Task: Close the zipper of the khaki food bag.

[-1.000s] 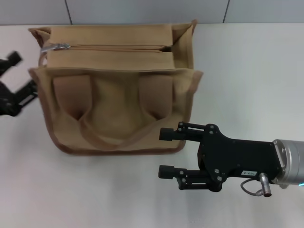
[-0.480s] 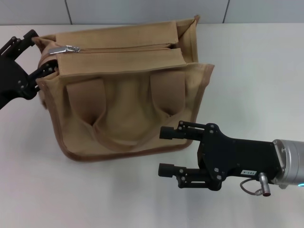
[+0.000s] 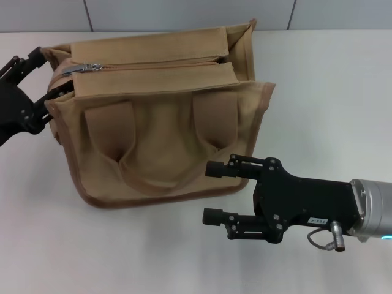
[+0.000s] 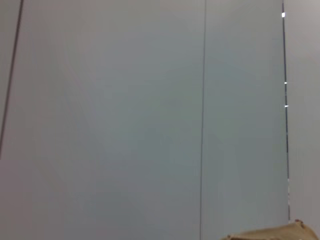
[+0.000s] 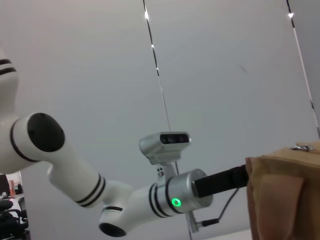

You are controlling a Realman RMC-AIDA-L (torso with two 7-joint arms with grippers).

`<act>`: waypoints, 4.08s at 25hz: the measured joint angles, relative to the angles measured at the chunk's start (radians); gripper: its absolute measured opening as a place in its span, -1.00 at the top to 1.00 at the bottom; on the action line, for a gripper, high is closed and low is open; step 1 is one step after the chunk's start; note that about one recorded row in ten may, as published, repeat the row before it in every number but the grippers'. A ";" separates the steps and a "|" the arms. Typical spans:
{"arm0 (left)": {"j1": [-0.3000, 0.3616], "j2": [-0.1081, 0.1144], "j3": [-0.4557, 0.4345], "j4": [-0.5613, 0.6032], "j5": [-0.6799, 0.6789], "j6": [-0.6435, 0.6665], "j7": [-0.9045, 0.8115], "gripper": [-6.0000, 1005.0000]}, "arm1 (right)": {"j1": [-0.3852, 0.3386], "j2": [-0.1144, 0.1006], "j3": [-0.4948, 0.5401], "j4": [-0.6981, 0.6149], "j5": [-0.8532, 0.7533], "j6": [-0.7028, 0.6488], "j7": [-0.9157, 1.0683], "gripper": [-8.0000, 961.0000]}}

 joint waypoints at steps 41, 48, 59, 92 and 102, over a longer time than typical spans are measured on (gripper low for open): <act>-0.058 -0.002 -0.014 -0.149 -0.045 0.021 0.018 0.96 | 0.023 0.002 -0.011 0.062 0.134 -0.014 -0.009 -0.52; -0.130 -0.003 -0.016 -0.205 -0.080 0.046 0.016 0.98 | 0.042 0.001 -0.003 0.093 0.240 -0.073 0.033 -0.52; -0.180 -0.006 -0.013 -0.256 -0.096 0.078 0.019 0.98 | 0.109 0.002 0.002 0.084 0.391 -0.040 0.251 -0.52; -0.261 -0.007 -0.014 -0.293 -0.097 0.100 0.012 0.97 | 0.263 0.001 -0.175 -0.023 0.405 0.215 0.529 -0.52; -0.268 -0.008 -0.013 -0.299 -0.099 0.069 0.017 0.98 | 0.262 0.002 -0.213 -0.063 0.410 0.174 0.512 -0.51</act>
